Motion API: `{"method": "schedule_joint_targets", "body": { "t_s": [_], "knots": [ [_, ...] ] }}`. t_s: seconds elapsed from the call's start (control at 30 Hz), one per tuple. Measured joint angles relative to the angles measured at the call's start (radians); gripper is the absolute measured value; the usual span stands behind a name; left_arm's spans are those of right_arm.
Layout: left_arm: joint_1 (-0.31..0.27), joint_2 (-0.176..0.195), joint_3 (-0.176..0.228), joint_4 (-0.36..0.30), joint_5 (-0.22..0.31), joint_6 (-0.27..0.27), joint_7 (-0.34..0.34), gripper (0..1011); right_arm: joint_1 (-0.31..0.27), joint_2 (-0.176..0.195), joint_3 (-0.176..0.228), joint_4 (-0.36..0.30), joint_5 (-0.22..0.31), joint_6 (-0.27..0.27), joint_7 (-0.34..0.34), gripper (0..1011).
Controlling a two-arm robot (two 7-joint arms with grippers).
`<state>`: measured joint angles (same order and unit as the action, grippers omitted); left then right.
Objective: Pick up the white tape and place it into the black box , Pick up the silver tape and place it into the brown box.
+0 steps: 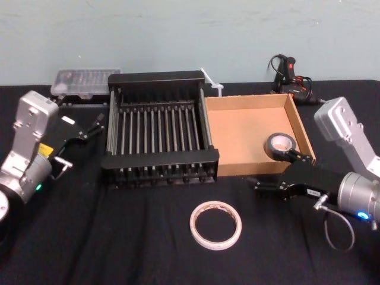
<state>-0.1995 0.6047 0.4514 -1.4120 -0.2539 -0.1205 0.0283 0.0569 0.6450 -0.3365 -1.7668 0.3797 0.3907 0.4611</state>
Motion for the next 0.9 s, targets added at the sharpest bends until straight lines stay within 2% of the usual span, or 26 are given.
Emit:
{"method": "schedule_joint_targets", "body": {
  "t_s": [0.47,0.9],
  "knots": [
    [0.0,0.0,0.0,0.0,0.0,0.0,0.0,1001,0.027,0.012,-0.076,0.001,0.014,0.02,0.015,1002],
    [0.0,0.0,0.0,0.0,0.0,0.0,0.0,1001,0.048,0.024,-0.134,0.018,0.007,0.016,0.037,1002]
  ]
}}
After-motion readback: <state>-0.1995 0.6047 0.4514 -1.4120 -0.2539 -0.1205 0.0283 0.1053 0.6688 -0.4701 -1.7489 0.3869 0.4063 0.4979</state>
